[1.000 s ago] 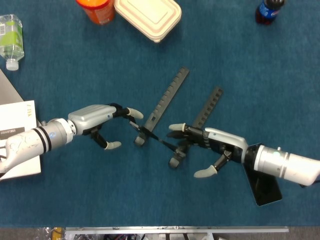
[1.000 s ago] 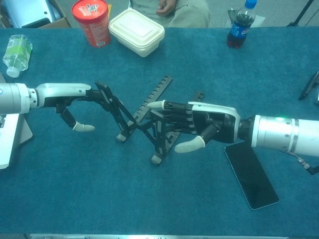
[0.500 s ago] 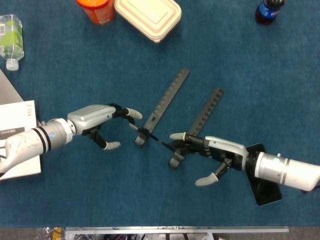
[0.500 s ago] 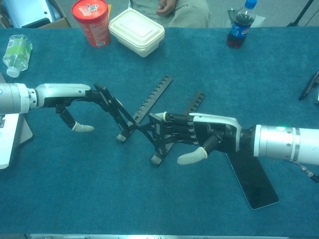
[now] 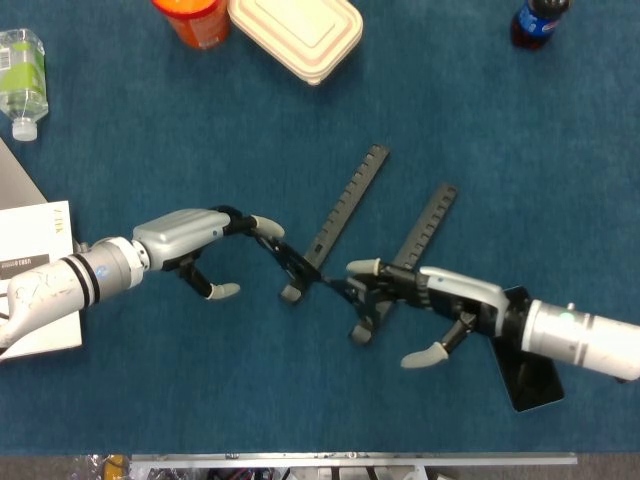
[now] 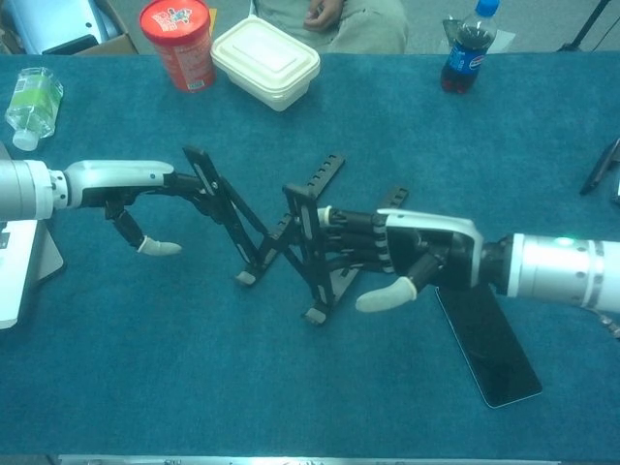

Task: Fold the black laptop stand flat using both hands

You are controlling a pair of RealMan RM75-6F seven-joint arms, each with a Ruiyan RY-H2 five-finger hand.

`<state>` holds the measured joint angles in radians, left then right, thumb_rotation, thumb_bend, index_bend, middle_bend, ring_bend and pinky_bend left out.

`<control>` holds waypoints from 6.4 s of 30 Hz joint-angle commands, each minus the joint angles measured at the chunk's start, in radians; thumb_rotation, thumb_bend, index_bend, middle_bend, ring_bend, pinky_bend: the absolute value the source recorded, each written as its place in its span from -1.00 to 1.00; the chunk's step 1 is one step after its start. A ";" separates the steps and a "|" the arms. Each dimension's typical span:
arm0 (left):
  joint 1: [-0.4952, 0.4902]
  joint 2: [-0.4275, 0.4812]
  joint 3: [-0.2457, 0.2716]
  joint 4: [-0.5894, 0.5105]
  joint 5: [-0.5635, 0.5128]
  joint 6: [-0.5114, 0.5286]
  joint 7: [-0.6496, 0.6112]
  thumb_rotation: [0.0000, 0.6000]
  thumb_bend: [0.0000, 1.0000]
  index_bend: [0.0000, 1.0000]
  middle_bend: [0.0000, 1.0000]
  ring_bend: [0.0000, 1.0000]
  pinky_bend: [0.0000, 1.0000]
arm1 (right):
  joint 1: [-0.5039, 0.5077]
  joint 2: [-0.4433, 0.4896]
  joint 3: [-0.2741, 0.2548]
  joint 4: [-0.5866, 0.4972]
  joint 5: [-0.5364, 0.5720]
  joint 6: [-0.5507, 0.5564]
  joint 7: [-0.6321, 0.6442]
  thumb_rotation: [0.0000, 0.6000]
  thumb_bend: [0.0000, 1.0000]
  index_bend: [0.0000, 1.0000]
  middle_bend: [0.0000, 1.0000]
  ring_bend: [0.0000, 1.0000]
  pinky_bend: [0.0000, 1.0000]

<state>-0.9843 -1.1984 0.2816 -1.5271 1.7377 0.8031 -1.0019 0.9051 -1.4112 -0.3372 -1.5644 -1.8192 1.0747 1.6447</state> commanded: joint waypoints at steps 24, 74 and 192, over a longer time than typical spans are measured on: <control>0.060 0.104 -0.082 -0.103 -0.091 0.037 0.259 1.00 -0.34 -0.85 -0.81 -0.98 -0.93 | -0.044 0.151 0.016 -0.021 0.008 0.090 -0.037 1.00 -0.79 -1.00 -0.83 -1.00 -0.85; -0.002 0.004 -0.272 -0.290 -0.610 -0.280 0.766 -0.01 -0.43 -1.00 -1.00 -1.00 -1.00 | -0.089 0.288 0.219 -0.053 0.076 0.116 -0.157 1.00 -0.79 -1.00 -0.83 -1.00 -0.88; 0.159 -0.370 -0.328 0.147 -0.531 -0.156 1.098 1.00 -0.43 -1.00 -1.00 -1.00 -0.86 | -0.226 -0.332 0.186 0.751 -0.080 0.165 -1.482 1.00 -0.75 -1.00 -1.00 -1.00 -1.00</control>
<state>-0.8240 -1.5683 -0.0456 -1.3799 1.2085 0.6492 0.0977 0.6736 -1.7315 -0.1515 -0.8266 -1.8970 1.2345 0.1534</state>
